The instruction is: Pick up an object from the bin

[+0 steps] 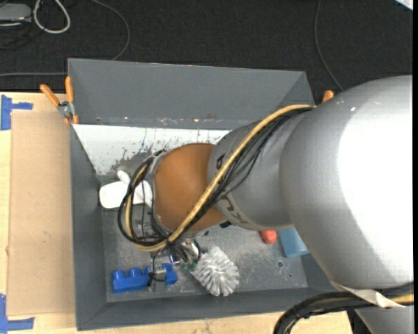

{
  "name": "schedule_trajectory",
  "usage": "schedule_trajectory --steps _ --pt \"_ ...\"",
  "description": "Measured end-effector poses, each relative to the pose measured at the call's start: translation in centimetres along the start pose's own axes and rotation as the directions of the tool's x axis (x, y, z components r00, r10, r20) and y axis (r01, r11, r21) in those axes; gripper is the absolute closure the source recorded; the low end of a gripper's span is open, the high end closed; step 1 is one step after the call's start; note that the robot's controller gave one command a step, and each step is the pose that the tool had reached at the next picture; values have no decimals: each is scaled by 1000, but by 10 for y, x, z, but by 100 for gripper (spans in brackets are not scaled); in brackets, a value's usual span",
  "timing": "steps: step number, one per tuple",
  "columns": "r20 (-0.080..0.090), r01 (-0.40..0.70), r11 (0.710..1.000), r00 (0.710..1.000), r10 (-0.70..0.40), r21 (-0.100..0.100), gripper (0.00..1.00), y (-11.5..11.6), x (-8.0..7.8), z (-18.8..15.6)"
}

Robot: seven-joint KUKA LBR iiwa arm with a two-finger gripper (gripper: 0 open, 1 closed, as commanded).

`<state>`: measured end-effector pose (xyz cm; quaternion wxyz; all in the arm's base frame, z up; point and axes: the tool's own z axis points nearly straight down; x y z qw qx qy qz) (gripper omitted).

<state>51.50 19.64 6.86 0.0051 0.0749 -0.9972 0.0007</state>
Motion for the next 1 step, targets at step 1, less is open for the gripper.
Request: schedule_trajectory --steps 1 --pt "5 -151 988 988 151 0 0 2 9 0"
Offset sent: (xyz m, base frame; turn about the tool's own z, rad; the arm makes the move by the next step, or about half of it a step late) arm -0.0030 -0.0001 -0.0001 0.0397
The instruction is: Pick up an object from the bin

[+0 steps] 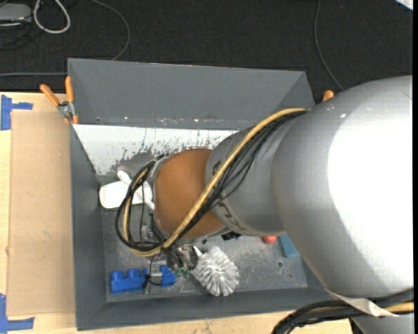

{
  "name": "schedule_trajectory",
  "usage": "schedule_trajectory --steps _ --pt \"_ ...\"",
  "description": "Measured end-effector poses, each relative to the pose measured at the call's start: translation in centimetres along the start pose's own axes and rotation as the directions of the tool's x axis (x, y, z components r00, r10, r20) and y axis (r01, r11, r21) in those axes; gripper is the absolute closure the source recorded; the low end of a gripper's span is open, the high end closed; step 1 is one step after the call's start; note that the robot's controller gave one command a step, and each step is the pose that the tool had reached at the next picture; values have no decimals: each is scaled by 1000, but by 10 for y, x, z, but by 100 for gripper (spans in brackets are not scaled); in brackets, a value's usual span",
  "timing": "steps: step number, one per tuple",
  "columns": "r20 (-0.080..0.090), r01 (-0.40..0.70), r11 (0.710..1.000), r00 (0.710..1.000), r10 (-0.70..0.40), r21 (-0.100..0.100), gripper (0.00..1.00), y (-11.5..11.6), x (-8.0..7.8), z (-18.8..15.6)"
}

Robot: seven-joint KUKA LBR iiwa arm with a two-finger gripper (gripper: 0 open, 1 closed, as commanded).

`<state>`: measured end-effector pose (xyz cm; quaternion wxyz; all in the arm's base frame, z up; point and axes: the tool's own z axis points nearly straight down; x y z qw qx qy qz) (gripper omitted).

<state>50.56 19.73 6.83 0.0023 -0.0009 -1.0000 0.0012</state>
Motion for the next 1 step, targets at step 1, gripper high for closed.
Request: schedule_trajectory --steps 1 --pt "-5 110 994 994 -110 -1 100 -1 -7 0"
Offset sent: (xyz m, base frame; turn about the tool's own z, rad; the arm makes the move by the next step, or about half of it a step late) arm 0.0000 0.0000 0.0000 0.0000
